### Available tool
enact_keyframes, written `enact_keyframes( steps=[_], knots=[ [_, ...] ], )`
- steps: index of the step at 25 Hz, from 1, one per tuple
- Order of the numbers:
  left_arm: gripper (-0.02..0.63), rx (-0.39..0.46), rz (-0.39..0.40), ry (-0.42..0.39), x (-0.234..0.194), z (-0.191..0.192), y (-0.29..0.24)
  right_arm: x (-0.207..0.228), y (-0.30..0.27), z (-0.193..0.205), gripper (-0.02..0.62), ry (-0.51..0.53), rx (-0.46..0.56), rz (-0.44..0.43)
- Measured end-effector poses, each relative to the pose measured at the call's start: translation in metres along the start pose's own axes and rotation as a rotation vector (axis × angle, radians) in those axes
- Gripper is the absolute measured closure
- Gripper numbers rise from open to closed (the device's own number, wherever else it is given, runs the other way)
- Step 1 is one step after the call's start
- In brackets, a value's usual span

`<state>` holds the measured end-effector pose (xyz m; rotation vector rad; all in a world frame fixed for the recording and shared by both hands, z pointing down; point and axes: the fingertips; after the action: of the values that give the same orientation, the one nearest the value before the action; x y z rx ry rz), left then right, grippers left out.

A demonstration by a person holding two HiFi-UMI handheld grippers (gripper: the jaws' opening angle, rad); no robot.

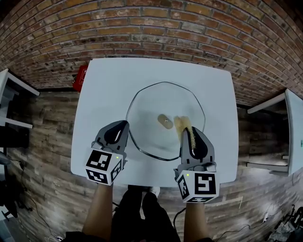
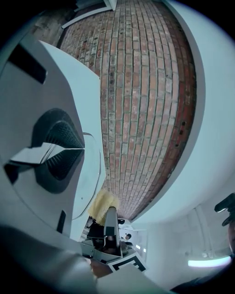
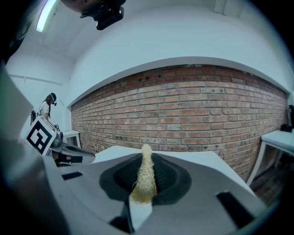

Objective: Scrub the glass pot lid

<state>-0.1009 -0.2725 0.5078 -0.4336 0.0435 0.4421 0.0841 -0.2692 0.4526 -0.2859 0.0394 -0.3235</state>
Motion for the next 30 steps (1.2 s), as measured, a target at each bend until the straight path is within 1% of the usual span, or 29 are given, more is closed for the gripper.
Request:
enact_keyframes(
  steps=[15, 20, 23, 25, 30],
  knots=[
    [0.594, -0.023, 0.004, 0.047, -0.005, 0.009, -0.004, 0.0, -0.004, -0.001, 0.537, 0.004, -0.001, 0.001],
    [0.592, -0.029, 0.011, 0.153, -0.011, 0.018, -0.004, -0.004, -0.006, -0.002, 0.537, 0.009, -0.002, -0.006],
    [0.512, -0.026, 0.022, 0.226, -0.014, 0.024, -0.006, -0.005, -0.008, -0.002, 0.537, 0.012, -0.005, -0.009],
    [0.508, -0.019, 0.017, 0.267, -0.017, 0.026, -0.006, -0.006, -0.01, -0.003, 0.537, 0.013, -0.007, -0.012],
    [0.491, -0.03, 0.008, 0.321, -0.022, 0.031, -0.01, -0.009, -0.016, -0.004, 0.537, 0.019, -0.01, -0.024]
  ],
)
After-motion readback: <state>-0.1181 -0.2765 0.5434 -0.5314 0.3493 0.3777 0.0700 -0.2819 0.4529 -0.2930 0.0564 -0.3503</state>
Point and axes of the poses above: the fingertips, and each gripper's own axes: y backward along the fingers, x to its right, z out of its underside, and after that the axes turned 3 degrees about z, right-handed
